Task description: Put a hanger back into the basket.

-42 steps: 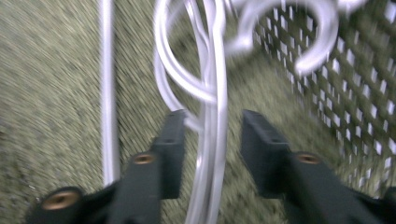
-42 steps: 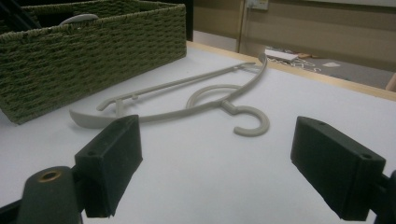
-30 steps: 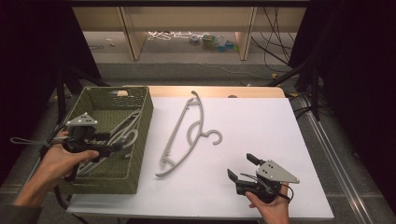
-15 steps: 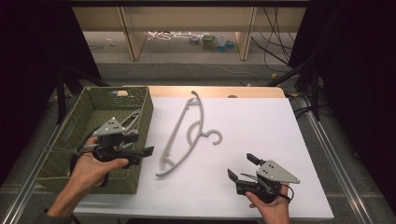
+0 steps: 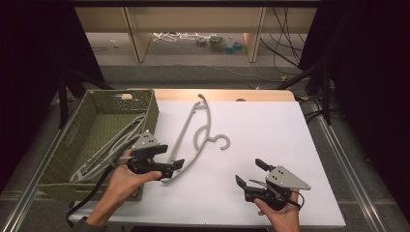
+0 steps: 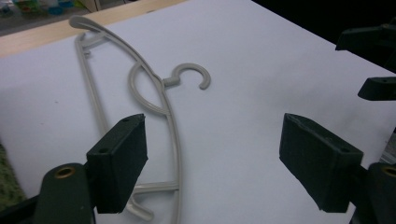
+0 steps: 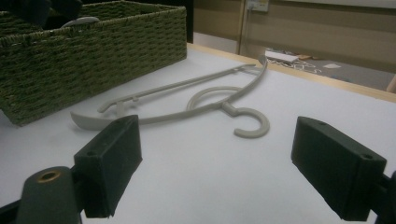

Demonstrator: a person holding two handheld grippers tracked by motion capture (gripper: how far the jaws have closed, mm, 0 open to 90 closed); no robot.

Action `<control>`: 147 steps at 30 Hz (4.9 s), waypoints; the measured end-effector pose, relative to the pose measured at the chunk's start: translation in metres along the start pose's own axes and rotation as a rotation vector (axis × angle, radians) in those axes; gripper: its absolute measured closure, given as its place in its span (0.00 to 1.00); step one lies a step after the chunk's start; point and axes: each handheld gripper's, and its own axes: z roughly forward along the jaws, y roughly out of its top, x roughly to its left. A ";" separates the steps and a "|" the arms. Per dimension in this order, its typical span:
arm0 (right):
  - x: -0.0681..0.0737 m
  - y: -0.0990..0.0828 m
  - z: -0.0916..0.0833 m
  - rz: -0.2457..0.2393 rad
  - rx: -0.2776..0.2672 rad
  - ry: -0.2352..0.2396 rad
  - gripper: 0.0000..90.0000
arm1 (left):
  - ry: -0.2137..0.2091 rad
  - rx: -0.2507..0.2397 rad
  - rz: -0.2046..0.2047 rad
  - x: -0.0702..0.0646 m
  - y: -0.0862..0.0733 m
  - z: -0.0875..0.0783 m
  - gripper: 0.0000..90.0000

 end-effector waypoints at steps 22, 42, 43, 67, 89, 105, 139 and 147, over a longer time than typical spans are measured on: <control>-0.001 0.000 -0.003 0.013 0.023 -0.008 0.19 | -0.026 0.018 -0.024 -0.012 -0.010 0.040 0.26; 0.000 0.000 0.000 0.005 0.007 0.004 0.19 | 0.017 0.268 0.150 -0.010 0.016 0.100 0.26; 0.000 0.000 0.000 0.003 0.007 0.005 0.19 | 0.019 0.282 0.166 -0.010 0.016 0.102 0.27; 0.001 0.000 0.002 0.000 0.016 0.014 0.19 | 0.051 0.429 0.151 0.027 0.020 0.129 0.37; 0.002 0.001 0.003 0.001 0.017 0.019 0.19 | 0.022 0.615 0.144 0.041 0.023 0.167 0.54; 0.001 0.002 0.002 -0.013 0.031 0.014 0.19 | 0.046 0.657 0.197 0.037 0.025 0.173 0.78; 0.001 0.001 0.002 0.002 0.018 0.021 0.19 | -0.016 0.489 0.049 0.058 0.062 0.129 0.91; 0.001 0.001 0.003 -0.001 0.016 0.021 0.19 | -0.023 0.438 0.069 0.062 0.084 0.104 0.91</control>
